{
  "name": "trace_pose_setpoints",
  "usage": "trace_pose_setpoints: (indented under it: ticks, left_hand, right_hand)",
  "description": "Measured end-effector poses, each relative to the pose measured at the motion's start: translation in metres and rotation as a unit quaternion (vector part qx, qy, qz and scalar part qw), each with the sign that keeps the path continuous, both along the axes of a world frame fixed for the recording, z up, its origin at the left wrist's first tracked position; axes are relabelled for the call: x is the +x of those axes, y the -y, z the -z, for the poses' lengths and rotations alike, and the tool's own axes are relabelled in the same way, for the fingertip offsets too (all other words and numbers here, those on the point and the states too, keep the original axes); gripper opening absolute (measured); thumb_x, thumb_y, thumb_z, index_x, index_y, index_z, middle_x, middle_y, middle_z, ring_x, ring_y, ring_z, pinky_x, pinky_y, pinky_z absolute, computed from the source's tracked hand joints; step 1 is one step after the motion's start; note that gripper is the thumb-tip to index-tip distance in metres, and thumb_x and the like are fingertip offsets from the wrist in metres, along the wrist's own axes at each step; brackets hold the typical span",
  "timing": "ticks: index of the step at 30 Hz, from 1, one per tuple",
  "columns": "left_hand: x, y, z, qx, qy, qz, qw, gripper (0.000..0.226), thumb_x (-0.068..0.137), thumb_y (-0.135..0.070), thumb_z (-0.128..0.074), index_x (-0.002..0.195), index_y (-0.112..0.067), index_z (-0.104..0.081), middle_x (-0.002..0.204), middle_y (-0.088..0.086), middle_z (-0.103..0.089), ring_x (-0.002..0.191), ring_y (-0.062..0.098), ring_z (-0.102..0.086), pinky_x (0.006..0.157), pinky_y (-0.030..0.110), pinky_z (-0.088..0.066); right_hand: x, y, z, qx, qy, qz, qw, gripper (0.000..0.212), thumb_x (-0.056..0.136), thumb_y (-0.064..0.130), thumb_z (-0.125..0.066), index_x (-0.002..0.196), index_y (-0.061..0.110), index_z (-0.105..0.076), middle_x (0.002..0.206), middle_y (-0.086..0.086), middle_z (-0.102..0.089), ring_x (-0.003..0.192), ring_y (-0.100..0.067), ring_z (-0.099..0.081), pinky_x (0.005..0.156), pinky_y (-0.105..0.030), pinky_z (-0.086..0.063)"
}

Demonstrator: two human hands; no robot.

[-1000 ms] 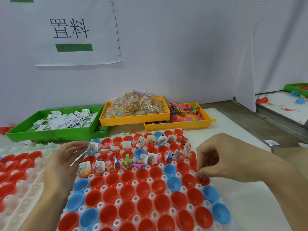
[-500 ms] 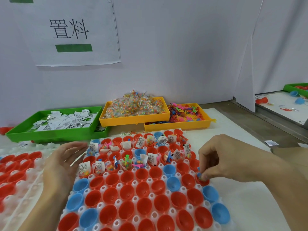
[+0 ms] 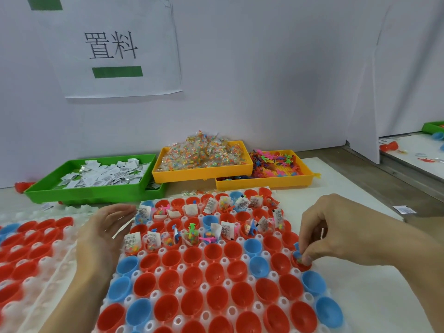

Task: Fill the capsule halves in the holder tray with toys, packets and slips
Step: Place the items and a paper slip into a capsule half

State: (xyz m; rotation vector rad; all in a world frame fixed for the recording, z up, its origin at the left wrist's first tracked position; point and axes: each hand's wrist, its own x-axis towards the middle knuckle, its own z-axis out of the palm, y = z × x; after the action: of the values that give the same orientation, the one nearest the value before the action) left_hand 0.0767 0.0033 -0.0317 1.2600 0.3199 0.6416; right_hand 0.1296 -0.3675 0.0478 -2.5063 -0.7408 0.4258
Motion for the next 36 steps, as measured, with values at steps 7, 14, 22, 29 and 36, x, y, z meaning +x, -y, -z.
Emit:
trace_pose_setpoints:
  ticks: [7, 14, 22, 29, 36]
  left_hand:
    - [0.000, 0.005, -0.002, 0.014, 0.004, -0.037, 0.999, 0.033, 0.098, -0.008, -0.033, 0.093, -0.002, -0.065, 0.099, 0.015, -0.070, 0.097, 0.026, -0.066, 0.089, 0.034, -0.051]
    - [0.000, 0.004, 0.000, 0.033, -0.008, -0.051, 0.998, 0.034, 0.099, -0.010, -0.036, 0.091, -0.007, -0.069, 0.098, 0.012, -0.073, 0.099, 0.025, -0.068, 0.086, 0.033, -0.051]
    - [0.007, 0.003, -0.019, 0.272, -0.060, -0.184, 0.943, 0.028, 0.095, -0.004, -0.049, 0.086, -0.024, -0.067, 0.090, -0.008, -0.068, 0.091, 0.008, -0.063, 0.078, 0.027, -0.050]
    - [0.075, -0.041, -0.071, 0.499, -0.197, -0.197, 0.821, 0.023, 0.089, -0.001, -0.056, 0.106, -0.003, -0.072, 0.102, 0.011, -0.071, 0.091, 0.023, -0.063, 0.085, 0.030, -0.047]
    - [0.119, -0.063, -0.079, 0.612, -0.376, -0.067, 0.693, 0.021, 0.084, -0.008, -0.072, 0.103, 0.001, -0.073, 0.104, 0.020, -0.072, 0.096, 0.033, -0.066, 0.084, 0.039, -0.055]
  right_hand:
    - [0.007, 0.000, 0.005, -0.003, 0.009, -0.020, 1.000, 0.017, 0.071, 0.035, -0.087, 0.072, 0.045, -0.074, 0.075, 0.019, -0.071, 0.077, -0.002, -0.067, 0.066, -0.017, -0.054]
    - [0.012, 0.002, 0.009, 0.021, -0.006, -0.011, 1.000, 0.015, 0.062, 0.043, -0.089, 0.069, 0.045, -0.076, 0.074, 0.019, -0.072, 0.076, -0.004, -0.069, 0.067, -0.019, -0.056]
    - [0.014, 0.006, 0.007, 0.035, -0.044, -0.017, 0.998, 0.055, 0.036, 0.080, -0.078, 0.080, 0.046, -0.075, 0.074, 0.016, -0.072, 0.071, -0.004, -0.067, 0.061, -0.016, -0.052]
    - [0.014, 0.015, 0.012, 0.125, 0.034, 0.007, 0.992, 0.068, 0.046, 0.099, -0.055, 0.083, 0.045, -0.075, 0.069, 0.013, -0.072, 0.060, -0.009, -0.065, 0.051, -0.019, -0.050]
    - [0.015, 0.015, 0.007, 0.208, 0.127, 0.049, 0.969, 0.038, 0.069, 0.080, -0.056, 0.086, 0.050, -0.073, 0.077, 0.020, -0.072, 0.071, -0.004, -0.067, 0.058, -0.021, -0.053]
